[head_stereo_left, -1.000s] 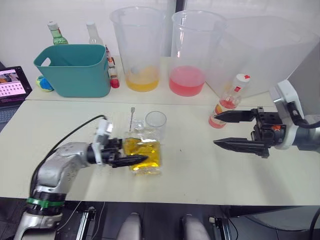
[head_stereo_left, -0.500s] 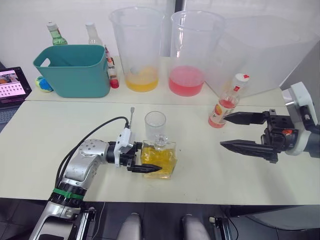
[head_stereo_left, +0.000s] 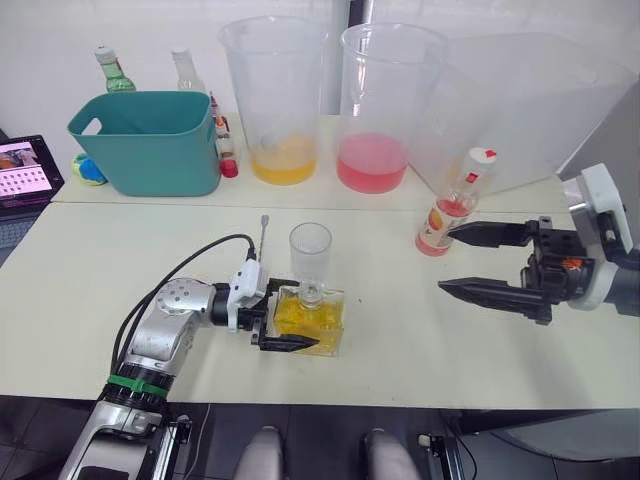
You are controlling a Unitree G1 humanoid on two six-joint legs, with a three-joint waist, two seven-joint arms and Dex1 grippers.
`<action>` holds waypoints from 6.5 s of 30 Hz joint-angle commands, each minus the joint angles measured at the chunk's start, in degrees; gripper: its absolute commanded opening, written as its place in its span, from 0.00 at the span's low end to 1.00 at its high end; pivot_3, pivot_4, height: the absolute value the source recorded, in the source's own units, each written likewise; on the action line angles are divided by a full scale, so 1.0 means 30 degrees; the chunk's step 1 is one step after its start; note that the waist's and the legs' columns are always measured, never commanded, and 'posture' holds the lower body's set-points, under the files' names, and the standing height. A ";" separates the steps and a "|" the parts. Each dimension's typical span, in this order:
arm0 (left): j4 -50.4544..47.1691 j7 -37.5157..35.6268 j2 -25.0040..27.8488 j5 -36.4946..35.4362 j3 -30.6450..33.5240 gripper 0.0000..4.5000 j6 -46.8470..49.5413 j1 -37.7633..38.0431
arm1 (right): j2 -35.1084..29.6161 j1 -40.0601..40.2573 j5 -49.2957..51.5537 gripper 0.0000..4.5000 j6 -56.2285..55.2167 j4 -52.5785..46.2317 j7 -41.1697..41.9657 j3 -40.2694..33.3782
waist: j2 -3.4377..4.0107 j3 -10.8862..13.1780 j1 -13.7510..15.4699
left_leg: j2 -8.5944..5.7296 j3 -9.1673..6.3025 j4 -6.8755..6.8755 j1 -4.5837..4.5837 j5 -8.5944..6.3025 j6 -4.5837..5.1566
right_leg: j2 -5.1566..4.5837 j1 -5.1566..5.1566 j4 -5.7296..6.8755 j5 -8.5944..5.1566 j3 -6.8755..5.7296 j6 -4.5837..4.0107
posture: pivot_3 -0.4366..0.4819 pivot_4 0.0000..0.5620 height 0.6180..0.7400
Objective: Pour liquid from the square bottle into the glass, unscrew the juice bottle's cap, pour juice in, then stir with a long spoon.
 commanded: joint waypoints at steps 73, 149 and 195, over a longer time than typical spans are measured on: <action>-0.2943 0.1020 0.1954 0.1493 -0.1323 0.62 0.2236 -0.0825 | 0.9846 -0.7345 -0.4755 0.24 -0.0869 -0.0217 -0.2728 0.9734 | 0.0035 0.0002 0.0022 | -0.0008 -0.0016 0.0010 0.0013 0.0000 0.0001 | 0.0001 0.0000 0.0031 0.0000 -0.0001 0.0000 | 0.48 0.27 1.00; -0.2058 0.2149 -0.0296 0.1014 -0.0548 0.62 0.1078 -0.0508 | 0.1420 0.4161 -0.4513 0.99 -0.4175 0.6684 0.0165 -0.3292 | 0.0428 -0.0131 0.0387 | -0.0054 0.0049 0.0043 0.0057 -0.0009 0.0015 | -0.0020 0.0089 -0.0028 0.0017 0.0101 0.0056 | 0.48 0.27 1.00; 0.0184 0.4604 0.6723 0.0892 0.6103 0.62 0.1207 -0.2332 | 0.2830 -0.0005 -0.3996 0.99 -0.1921 0.2986 0.2201 0.4848 | 0.0065 0.0137 0.0057 | -0.0020 0.0037 -0.0011 -0.0051 -0.0013 0.0019 | 0.0006 -0.0038 -0.0039 0.0010 0.0085 0.0061 | 0.48 0.27 1.00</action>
